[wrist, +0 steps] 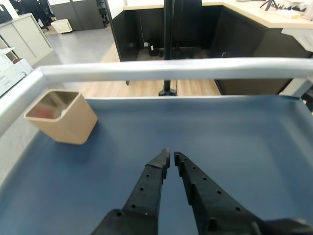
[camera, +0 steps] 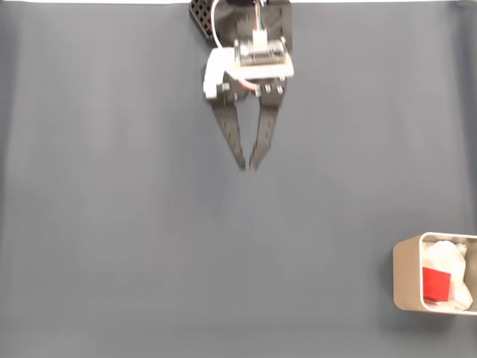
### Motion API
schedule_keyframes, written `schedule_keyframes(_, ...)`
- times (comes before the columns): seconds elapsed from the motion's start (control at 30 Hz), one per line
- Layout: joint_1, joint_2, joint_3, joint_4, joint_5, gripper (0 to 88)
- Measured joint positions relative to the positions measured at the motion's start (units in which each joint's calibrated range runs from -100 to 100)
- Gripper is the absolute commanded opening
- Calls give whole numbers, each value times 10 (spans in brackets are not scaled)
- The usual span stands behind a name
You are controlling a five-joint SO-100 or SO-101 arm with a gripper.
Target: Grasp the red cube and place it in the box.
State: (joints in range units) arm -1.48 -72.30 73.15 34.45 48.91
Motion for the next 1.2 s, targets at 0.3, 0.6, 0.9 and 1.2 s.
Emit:
schedule_keyframes(0.3, 5, -259, 250, 169, -4, 0)
schedule_keyframes(0.6, 6, -269, 262, 343, -4, 0)
schedule_keyframes(0.9, 6, -277, 262, 397, -3, 0)
schedule_keyframes(1.2, 7, -277, 262, 399, -5, 0)
